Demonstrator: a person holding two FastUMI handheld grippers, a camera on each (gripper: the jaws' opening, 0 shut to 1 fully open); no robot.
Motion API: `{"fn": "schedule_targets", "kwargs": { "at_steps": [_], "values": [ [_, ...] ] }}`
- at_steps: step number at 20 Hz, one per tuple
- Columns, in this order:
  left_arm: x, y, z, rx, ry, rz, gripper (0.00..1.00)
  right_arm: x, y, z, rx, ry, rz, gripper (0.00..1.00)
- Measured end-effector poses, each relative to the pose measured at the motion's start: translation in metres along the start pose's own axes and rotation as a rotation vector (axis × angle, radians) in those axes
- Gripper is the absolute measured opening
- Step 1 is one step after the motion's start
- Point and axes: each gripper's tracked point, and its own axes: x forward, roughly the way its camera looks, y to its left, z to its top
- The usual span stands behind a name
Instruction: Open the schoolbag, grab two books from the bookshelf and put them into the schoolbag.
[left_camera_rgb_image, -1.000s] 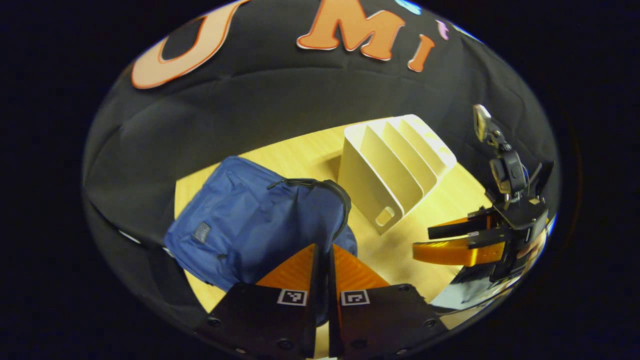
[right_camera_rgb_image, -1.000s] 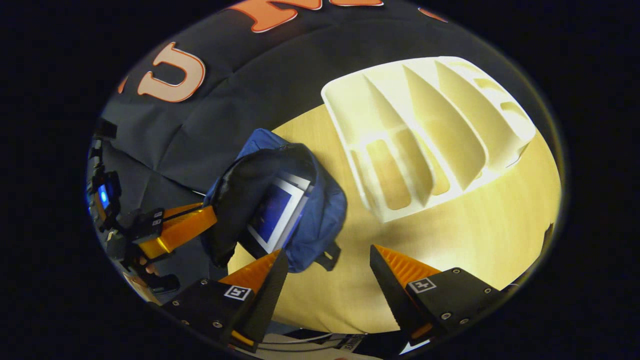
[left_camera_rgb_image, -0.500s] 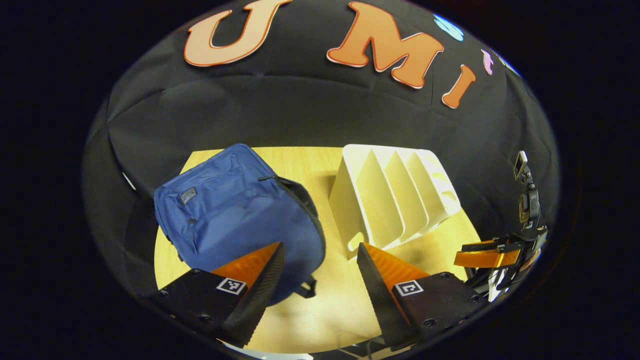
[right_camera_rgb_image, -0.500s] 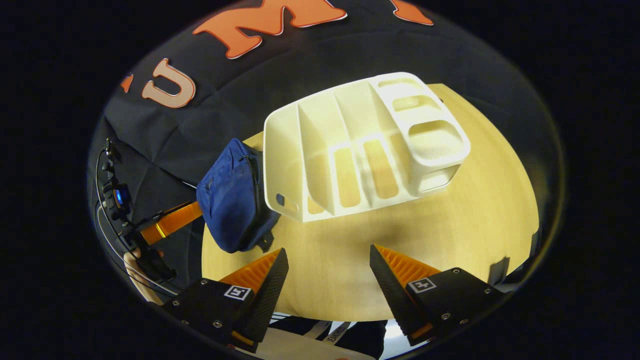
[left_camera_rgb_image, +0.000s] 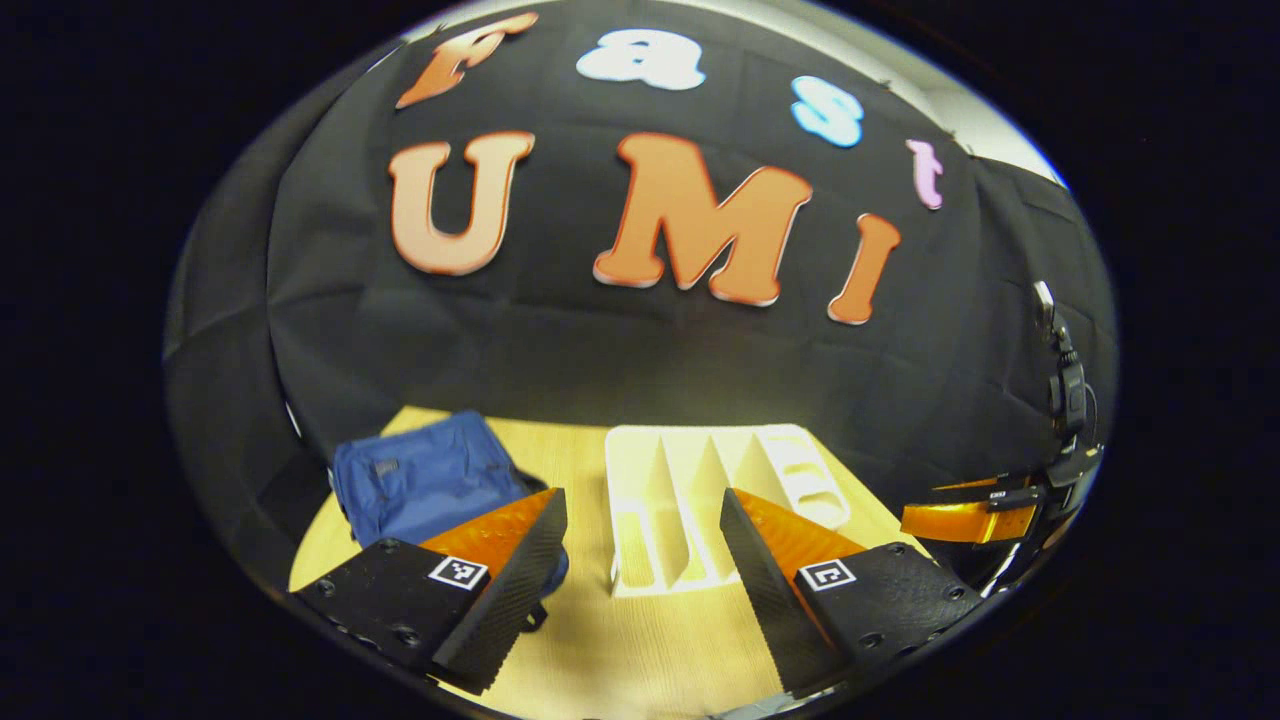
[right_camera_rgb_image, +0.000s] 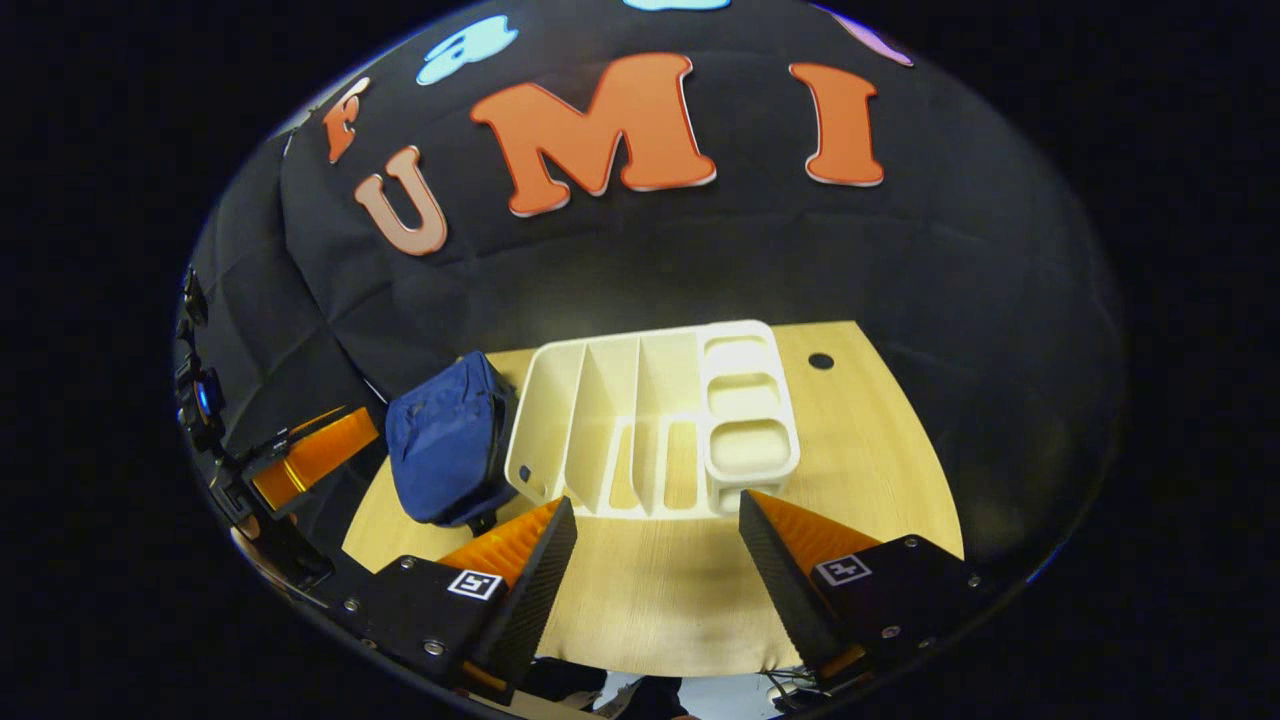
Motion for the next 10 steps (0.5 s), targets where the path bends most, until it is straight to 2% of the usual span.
{"fn": "schedule_targets", "kwargs": {
  "at_steps": [2, 4, 7, 10],
  "values": [
    [-0.012, -0.007, 0.038, 0.071, -0.133, 0.034, 0.96, -0.016, 0.000, 0.026, -0.024, -0.112, 0.002, 0.97],
    [-0.034, -0.012, 0.071, 0.117, -0.292, 0.035, 0.98, -0.030, 0.002, 0.049, -0.059, -0.238, -0.015, 0.97],
    [-0.057, -0.008, 0.075, 0.118, -0.354, 0.031, 0.94, -0.045, 0.002, 0.066, -0.087, -0.391, -0.024, 0.97],
    [-0.056, -0.001, 0.077, 0.078, -0.357, 0.032, 0.94, -0.059, 0.000, 0.091, -0.107, -0.512, -0.084, 0.97]
  ]
}}
